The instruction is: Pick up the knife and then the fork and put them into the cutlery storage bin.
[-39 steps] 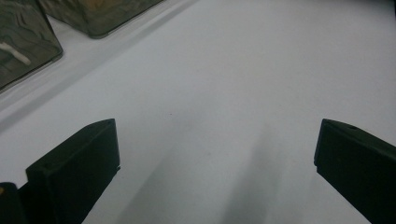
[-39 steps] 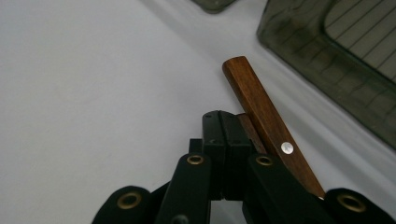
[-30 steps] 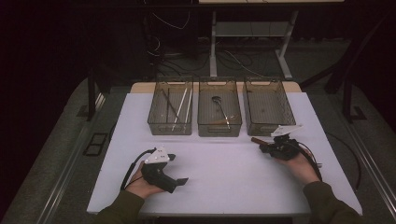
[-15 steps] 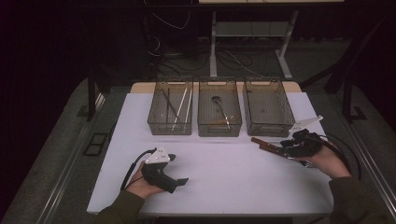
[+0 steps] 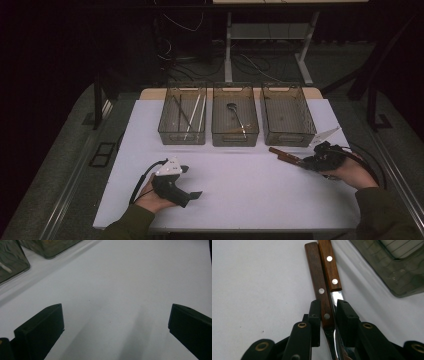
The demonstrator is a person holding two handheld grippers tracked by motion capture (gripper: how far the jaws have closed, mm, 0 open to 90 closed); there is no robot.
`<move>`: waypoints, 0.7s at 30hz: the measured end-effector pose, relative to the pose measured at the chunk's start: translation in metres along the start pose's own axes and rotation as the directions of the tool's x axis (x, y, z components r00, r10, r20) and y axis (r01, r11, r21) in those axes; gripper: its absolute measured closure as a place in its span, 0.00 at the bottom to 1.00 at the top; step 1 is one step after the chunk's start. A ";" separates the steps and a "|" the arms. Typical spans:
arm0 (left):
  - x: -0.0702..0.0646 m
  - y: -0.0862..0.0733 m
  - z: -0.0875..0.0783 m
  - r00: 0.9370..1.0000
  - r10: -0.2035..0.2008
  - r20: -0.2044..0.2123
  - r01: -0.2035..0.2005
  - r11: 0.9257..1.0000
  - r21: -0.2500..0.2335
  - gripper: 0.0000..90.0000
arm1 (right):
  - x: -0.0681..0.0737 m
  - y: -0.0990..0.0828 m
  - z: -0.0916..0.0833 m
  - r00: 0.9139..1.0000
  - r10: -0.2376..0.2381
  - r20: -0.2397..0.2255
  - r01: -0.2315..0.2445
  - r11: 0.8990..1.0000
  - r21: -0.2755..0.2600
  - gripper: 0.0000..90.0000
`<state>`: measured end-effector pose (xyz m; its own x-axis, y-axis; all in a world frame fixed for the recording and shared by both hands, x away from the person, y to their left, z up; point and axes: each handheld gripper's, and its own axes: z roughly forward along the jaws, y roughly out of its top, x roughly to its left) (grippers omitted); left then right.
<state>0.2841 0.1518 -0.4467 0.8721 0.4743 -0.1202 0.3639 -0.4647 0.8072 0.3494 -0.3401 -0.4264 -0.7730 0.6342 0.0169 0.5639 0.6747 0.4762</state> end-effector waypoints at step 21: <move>-0.001 0.000 0.001 1.000 0.005 0.010 -0.005 1.000 0.003 0.00 | 0.003 0.043 0.017 0.990 -0.131 -0.053 0.141 0.924 0.354 0.83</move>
<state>0.2834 0.1506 -0.4468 0.8770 0.4648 -0.1220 0.3609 -0.4695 0.8058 0.3765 -0.3029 -0.4207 -0.8545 0.5195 0.0005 0.5151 0.8470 0.1311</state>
